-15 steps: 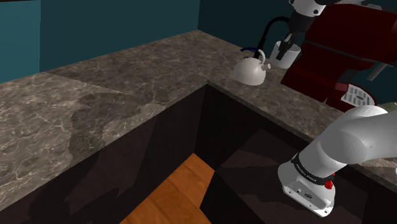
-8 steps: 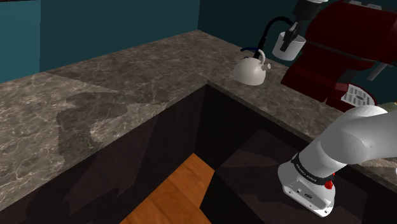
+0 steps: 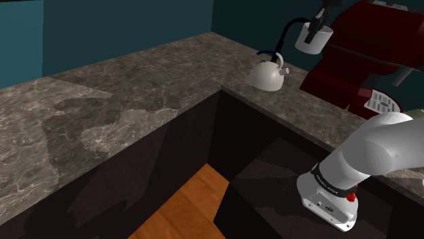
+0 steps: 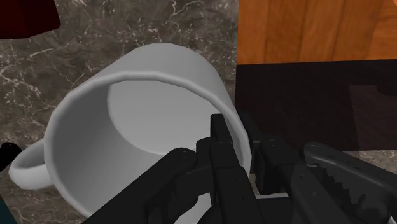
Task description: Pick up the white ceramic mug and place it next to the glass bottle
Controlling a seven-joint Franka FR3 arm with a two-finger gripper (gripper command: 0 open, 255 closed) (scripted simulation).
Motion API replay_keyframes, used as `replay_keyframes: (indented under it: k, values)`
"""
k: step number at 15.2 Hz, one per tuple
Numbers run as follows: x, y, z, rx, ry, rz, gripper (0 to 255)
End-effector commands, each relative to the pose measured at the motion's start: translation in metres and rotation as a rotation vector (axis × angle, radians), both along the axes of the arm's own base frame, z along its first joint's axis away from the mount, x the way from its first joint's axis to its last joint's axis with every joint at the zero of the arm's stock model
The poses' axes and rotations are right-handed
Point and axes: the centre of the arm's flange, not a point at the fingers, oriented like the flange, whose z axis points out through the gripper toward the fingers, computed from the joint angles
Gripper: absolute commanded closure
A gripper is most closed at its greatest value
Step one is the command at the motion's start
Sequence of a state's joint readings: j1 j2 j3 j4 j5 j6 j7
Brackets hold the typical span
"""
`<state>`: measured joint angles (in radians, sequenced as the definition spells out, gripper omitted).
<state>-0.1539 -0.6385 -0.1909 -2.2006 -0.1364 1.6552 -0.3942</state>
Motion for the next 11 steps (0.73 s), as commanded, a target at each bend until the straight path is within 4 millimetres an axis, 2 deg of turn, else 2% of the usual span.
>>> replay_keyframes:
  k: [1,8,11]
  values:
    - [-0.001,0.000,0.011,0.000,0.000,0.000,255]
    - [-0.001,0.000,0.045,0.000,0.000,0.000,255]
    - [-0.039,-0.009,0.045,0.000,0.000,0.000,255]
